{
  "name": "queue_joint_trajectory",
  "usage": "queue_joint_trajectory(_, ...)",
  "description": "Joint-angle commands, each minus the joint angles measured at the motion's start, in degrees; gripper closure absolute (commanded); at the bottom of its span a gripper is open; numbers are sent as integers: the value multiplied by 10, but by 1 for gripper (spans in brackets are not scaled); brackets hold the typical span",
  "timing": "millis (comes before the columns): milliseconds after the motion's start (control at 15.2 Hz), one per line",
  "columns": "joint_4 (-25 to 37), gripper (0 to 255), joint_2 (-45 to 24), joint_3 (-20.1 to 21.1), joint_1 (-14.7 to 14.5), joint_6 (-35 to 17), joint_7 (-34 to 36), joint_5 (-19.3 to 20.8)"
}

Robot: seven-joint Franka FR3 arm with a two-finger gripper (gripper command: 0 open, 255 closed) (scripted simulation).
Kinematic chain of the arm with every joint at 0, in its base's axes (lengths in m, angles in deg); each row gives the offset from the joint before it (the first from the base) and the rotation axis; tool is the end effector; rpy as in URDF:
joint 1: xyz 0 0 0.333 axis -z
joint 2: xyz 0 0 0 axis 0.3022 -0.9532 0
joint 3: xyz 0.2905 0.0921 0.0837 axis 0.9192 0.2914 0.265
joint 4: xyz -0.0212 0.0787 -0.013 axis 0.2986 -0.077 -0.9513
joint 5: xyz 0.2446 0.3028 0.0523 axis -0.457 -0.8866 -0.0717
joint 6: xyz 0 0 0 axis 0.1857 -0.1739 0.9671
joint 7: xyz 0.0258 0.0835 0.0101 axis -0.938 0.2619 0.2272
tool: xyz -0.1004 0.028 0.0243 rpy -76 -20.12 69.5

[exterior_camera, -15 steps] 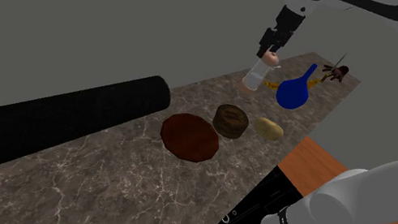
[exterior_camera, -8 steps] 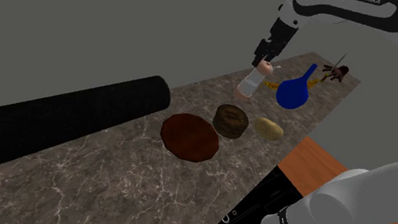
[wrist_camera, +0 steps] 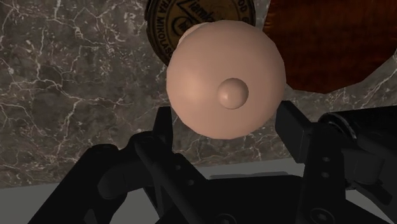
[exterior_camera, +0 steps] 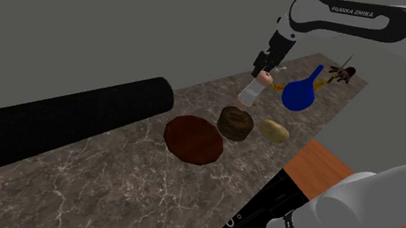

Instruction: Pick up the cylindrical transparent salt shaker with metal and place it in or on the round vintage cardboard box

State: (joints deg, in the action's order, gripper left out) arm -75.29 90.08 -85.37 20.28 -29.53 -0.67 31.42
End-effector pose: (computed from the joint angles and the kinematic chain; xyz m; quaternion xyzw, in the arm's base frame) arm 0.4776 -0.0653 0.5338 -0.9975 -0.0626 -0.0322 0.0072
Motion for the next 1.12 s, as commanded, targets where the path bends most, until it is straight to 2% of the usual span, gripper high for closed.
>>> queue_joint_trajectory(0, -17, 255, 1, 0, 0, -16, -1, 0)
queue_joint_trajectory(528, -73, 255, -11, -2, 0, -84, -3, -1)
queue_joint_trajectory(1056, -73, 255, -11, -2, 0, -84, -3, -1)
